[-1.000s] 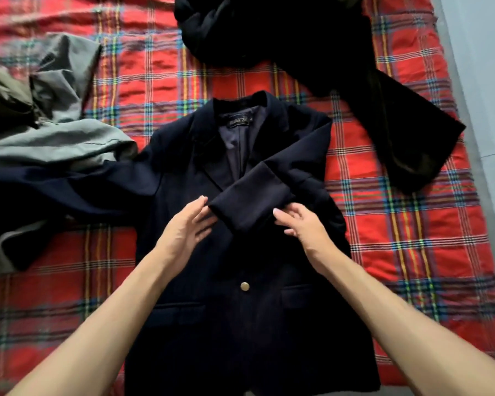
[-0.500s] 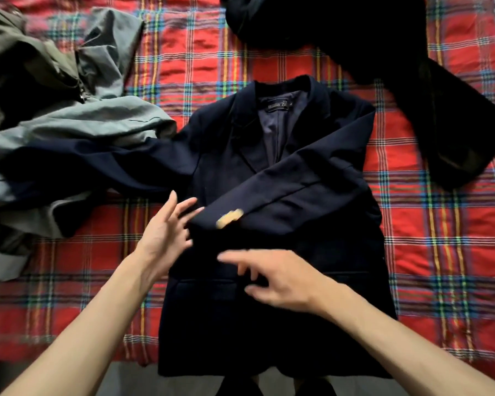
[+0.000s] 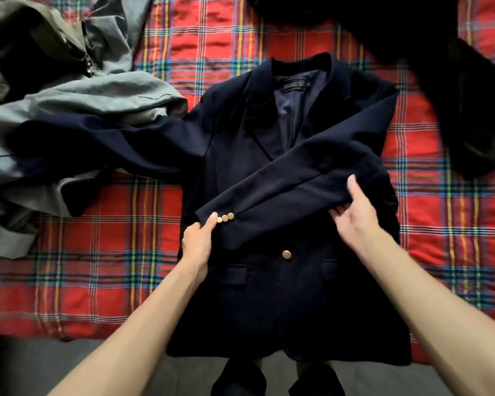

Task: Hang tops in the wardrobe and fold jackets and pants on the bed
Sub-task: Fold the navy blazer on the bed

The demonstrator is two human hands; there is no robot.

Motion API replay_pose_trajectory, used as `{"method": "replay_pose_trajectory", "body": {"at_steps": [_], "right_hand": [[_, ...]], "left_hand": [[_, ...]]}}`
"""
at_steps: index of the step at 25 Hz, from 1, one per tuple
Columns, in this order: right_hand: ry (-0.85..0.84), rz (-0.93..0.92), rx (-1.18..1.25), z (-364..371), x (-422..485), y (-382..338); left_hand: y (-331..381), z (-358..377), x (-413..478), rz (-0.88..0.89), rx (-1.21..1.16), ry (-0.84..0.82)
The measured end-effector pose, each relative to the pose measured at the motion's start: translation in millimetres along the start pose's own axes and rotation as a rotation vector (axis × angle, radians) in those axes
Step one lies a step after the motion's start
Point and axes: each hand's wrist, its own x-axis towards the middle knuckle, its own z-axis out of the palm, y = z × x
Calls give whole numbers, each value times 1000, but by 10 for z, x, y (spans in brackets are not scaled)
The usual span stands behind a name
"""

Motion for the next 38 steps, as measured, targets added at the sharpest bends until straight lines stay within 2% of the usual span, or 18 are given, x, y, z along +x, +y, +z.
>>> {"method": "replay_pose_trajectory", "body": {"at_steps": [2,5,8,14,16,18,20,21,22,23,24,25,27,29,31,34,38], "right_hand": [[-50,12,100,43,139,-255],[35,-9,119,-91,342,-516],[114,25,109,-226,446,-564],[19,28,157,-302,243,-541],[47,13,123,-337,227,-572],[116,41,-21,-360,255,-616],[260,-13,-397,-416,203,-640],[385,-140,-679,-469,172,-664],[483,-350,-953,-491,119,-701],[500,-636,-1125,-455,86,-742],[420,-935,-1211,-346,94,-785],[267,-1155,-1290,-210,202,-816],[-57,-1345,-1607,93,606,-832],[-194,-1371,-1960,169,1050,-765],[-159,-1370,-2080,75,1400,-781],[-120,-1388,-2036,-4,1533,-834],[81,-1277,-1918,42,1328,-833]], "left_hand": [[106,98,-111,74,22,145],[134,128,-239,197,27,290],[13,88,-214,170,63,291],[-16,182,-188,67,159,296],[-2,239,-240,51,161,304],[-16,310,-231,153,243,387],[16,393,-208,407,450,490],[70,486,-190,564,543,479],[161,615,-170,713,632,426],[287,782,-150,836,731,352],[389,980,-102,929,846,276],[480,1207,-52,1001,960,213],[536,1596,89,1095,1150,143],[381,1768,232,1107,1277,128],[184,1757,329,1106,1290,164],[73,1681,303,1057,1288,154],[247,1548,137,1121,1204,203]]}}
